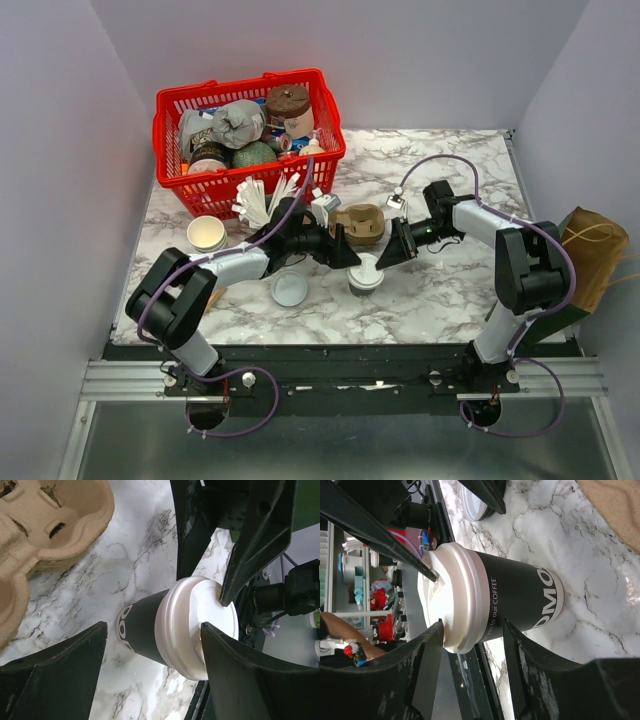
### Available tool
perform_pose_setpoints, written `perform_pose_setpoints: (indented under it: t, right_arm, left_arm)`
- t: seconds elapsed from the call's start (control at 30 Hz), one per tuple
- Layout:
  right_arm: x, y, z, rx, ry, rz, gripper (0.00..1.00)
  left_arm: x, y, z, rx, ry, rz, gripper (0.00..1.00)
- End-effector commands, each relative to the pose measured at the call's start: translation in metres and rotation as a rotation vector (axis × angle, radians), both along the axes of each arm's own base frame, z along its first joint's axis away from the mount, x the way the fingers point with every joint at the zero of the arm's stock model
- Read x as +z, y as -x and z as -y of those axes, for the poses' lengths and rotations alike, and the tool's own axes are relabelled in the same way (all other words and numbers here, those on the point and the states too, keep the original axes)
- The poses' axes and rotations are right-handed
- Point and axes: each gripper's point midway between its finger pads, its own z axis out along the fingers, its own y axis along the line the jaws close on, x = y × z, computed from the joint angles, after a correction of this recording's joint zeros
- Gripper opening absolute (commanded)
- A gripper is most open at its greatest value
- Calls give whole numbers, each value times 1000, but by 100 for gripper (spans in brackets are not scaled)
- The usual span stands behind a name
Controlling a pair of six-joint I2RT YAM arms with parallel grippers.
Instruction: Pack the takeout coffee
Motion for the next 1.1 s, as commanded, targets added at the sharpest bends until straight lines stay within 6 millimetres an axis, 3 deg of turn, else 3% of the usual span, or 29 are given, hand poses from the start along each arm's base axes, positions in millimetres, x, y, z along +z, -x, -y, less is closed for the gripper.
perform_pose_setpoints:
  t: [0.0, 0.47, 0.7, 1.07]
  right_arm:
    - [-13, -3, 0, 3, 29, -12, 57]
    - [-22, -1, 2, 4, 52, -19, 57]
    - [-23, 0, 1, 4, 39, -32, 57]
    - [-25, -6, 1, 0, 61, -24, 56]
  left_arm:
    - [-10, 9, 4, -52, 56, -21, 82]
    - [-21, 18, 9, -115, 135, -9, 80]
    - [-4, 21, 18, -201, 231, 67, 83]
    - [-32, 12, 12, -146, 132, 40, 81]
